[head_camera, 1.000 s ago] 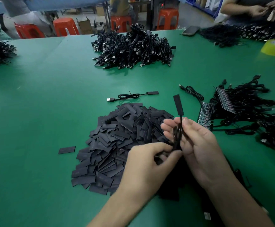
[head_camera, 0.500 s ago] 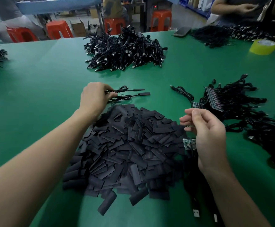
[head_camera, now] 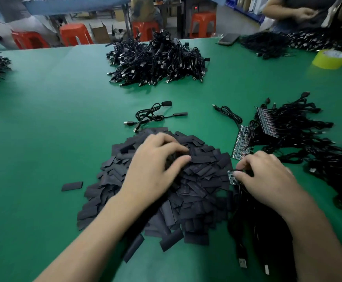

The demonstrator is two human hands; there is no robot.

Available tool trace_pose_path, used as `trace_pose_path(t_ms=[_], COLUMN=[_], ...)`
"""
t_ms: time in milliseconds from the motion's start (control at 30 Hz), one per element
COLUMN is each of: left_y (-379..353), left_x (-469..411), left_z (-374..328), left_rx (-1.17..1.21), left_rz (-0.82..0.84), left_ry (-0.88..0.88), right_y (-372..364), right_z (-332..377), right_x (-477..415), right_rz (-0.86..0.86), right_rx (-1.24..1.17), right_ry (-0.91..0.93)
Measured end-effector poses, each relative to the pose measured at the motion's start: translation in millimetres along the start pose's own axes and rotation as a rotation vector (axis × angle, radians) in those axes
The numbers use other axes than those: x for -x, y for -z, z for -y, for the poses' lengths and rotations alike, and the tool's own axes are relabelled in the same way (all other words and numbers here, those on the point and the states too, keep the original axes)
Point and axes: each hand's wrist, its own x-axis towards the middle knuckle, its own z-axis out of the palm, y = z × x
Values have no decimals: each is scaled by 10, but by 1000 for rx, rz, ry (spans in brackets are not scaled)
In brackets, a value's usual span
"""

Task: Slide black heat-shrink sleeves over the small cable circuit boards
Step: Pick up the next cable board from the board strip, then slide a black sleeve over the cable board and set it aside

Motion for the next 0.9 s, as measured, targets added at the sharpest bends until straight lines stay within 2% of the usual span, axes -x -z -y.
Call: trace_pose_path(t_ms=[100, 167, 233, 333, 400, 500, 633, 900], left_y=[4, 11, 8, -30, -55, -63, -28, 10], left_x=[181, 274, 351, 428, 446, 446, 472, 486], left_z=[-80, -128, -203, -337, -399, -404, -344, -263], left_rx=[80, 134, 196, 349, 509, 714, 979, 1141], left_rz=[-2, -17, -26, 3, 34, 82, 93, 110], left_ry=[20, 39, 49, 74, 148, 275, 350, 461], right_y=[29, 66, 150, 300, 321, 258, 154, -39], right_z=[-24, -73, -127, -59, 53, 231, 365, 503], right_x=[-13, -30, -33, 45, 111, 179, 219, 207], right_rz=[50, 77, 126, 249, 308, 321, 226, 264], right_rx=[7, -98, -332, -791, -962, -1057, -1102, -1220], right_ry=[16, 33, 56, 190, 283, 338, 365, 397])
